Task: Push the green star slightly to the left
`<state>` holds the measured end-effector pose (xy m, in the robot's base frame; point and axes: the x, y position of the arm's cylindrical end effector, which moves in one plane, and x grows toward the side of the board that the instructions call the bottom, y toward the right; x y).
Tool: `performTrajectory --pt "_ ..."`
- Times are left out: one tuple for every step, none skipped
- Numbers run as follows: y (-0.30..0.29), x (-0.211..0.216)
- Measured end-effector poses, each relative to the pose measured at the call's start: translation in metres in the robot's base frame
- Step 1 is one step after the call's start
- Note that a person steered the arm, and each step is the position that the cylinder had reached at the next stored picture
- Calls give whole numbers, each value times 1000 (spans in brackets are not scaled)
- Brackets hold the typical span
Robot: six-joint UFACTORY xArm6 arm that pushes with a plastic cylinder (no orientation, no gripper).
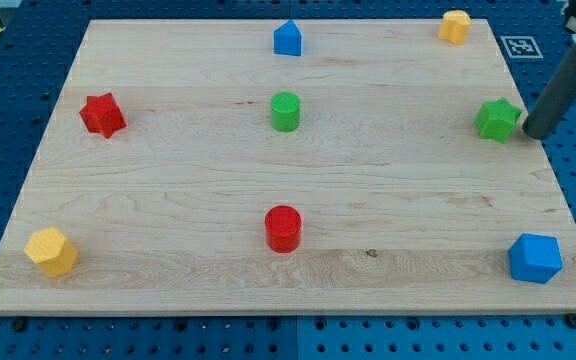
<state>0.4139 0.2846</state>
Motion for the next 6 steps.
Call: performTrajectory --pt "-25 -2" --pt "-32 -9" --pt "-21 -20" --pt "-19 -21" --pt "-24 -21" --pt "-44 -23"
